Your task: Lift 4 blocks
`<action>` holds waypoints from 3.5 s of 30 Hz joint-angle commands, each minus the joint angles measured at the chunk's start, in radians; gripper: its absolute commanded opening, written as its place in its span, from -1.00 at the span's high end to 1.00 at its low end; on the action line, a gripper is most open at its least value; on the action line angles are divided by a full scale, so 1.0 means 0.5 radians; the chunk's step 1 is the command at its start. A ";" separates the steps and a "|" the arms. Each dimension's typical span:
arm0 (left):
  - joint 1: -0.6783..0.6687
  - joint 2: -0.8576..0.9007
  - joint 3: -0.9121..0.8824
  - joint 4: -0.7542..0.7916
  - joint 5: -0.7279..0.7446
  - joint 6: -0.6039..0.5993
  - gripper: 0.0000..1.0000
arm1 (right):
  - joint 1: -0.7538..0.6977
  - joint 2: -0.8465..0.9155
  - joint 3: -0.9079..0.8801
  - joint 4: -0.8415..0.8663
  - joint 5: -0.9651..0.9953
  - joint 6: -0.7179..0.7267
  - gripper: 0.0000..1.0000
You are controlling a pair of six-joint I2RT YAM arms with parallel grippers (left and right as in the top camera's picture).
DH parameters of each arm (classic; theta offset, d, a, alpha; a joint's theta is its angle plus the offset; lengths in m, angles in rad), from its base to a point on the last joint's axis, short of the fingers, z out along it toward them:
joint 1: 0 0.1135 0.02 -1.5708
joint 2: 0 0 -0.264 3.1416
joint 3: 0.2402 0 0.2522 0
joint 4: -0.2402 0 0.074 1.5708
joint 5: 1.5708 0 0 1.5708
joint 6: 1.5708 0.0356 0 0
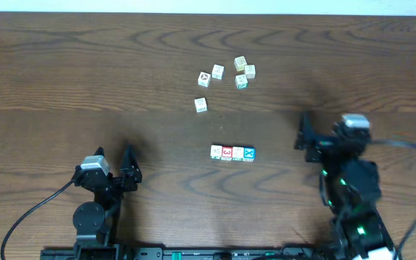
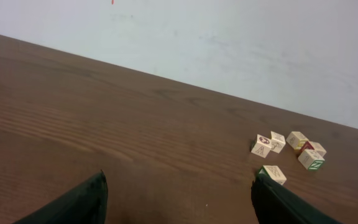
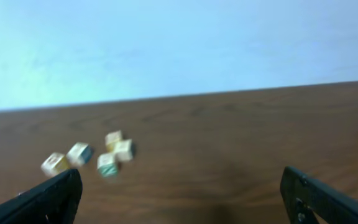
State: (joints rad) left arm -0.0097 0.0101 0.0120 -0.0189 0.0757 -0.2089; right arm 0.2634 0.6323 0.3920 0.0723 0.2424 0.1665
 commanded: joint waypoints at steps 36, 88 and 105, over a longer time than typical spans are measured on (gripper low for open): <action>-0.006 -0.012 -0.016 -0.089 0.057 0.025 -0.49 | -0.581 -1.257 -0.774 -0.291 -0.348 -0.227 -0.99; -0.006 -0.012 -0.016 -0.089 0.057 0.025 -0.49 | -0.580 -1.254 -0.773 -0.288 -0.397 -0.261 -0.99; -0.006 -0.012 -0.016 -0.089 0.057 0.026 -0.49 | -0.580 -1.254 -0.774 -0.288 -0.397 -0.261 -0.98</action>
State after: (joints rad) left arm -0.0097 0.0101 0.0120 -0.0189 0.0757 -0.2089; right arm -0.0204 0.0116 0.0093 -0.0696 0.0517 0.0475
